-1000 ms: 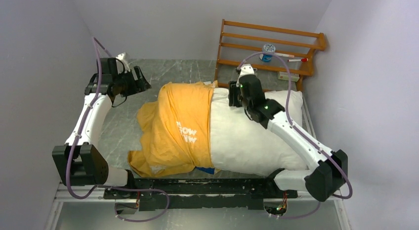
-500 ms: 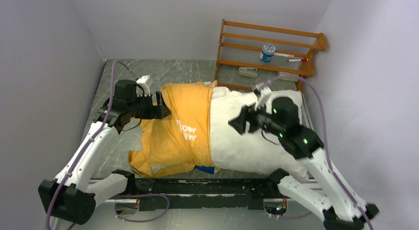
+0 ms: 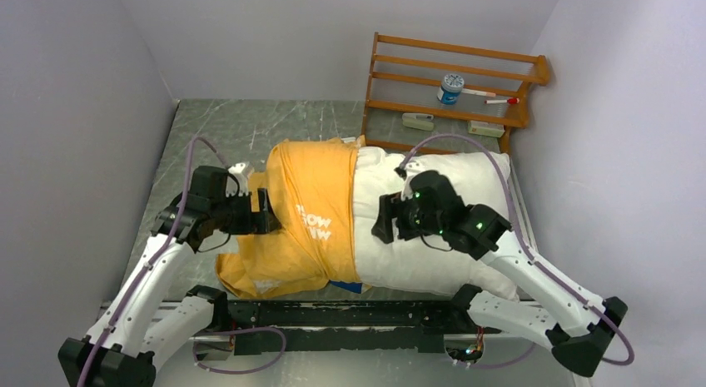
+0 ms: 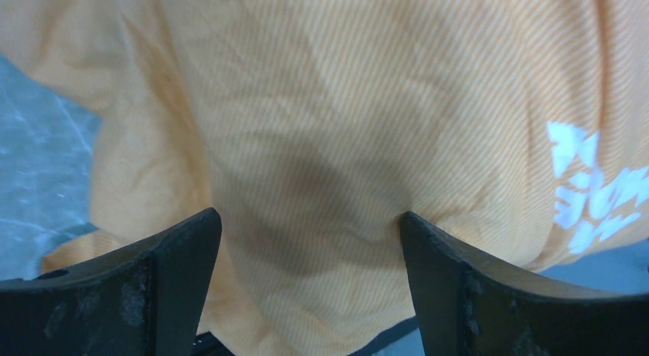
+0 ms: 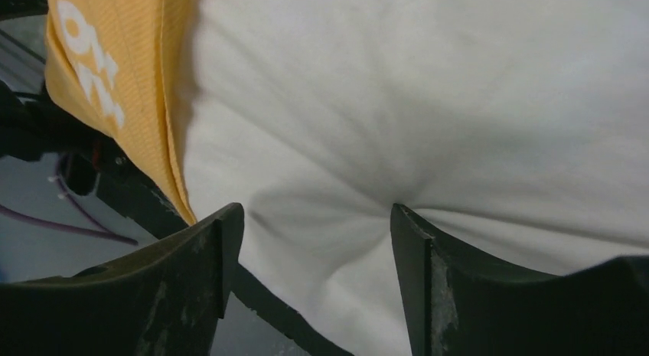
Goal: Remove the pillowcase from the pillow
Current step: Remove the pillow from the pillowcase.
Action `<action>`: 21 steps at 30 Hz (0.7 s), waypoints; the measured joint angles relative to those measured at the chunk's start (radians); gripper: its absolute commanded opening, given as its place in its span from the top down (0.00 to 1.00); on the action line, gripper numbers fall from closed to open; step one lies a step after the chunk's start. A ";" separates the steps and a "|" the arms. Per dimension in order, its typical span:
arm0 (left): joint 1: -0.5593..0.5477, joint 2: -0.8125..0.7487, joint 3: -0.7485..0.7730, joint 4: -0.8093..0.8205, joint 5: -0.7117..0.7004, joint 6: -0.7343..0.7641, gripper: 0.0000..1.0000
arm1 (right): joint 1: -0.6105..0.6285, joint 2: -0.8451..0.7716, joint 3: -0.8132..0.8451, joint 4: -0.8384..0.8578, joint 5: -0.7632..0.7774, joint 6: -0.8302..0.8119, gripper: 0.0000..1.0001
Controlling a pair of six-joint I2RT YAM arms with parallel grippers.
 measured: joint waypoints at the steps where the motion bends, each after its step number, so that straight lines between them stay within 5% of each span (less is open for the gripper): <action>1: 0.000 -0.013 -0.021 -0.002 0.013 -0.004 0.05 | 0.042 0.000 -0.003 -0.008 0.042 0.022 0.24; 4: -0.002 -0.038 -0.093 -0.002 0.080 -0.005 0.06 | 0.146 0.035 -0.016 -0.021 0.163 0.080 0.29; 7: -0.004 -0.013 -0.136 -0.002 0.143 0.003 0.12 | 0.162 0.117 -0.046 0.010 0.219 0.100 0.59; 9: -0.004 0.008 -0.149 0.008 0.179 0.007 0.24 | 0.167 0.171 -0.067 0.043 0.241 0.114 0.78; 12: -0.006 0.000 -0.194 0.072 0.240 -0.023 0.62 | 0.171 0.196 -0.077 0.077 0.283 0.136 0.97; 14: -0.010 -0.029 -0.232 0.118 0.251 -0.066 0.93 | 0.173 0.195 -0.077 0.093 0.327 0.148 1.00; 21: -0.029 -0.057 -0.096 0.031 0.037 -0.128 0.95 | 0.154 0.145 -0.084 0.166 0.452 0.126 1.00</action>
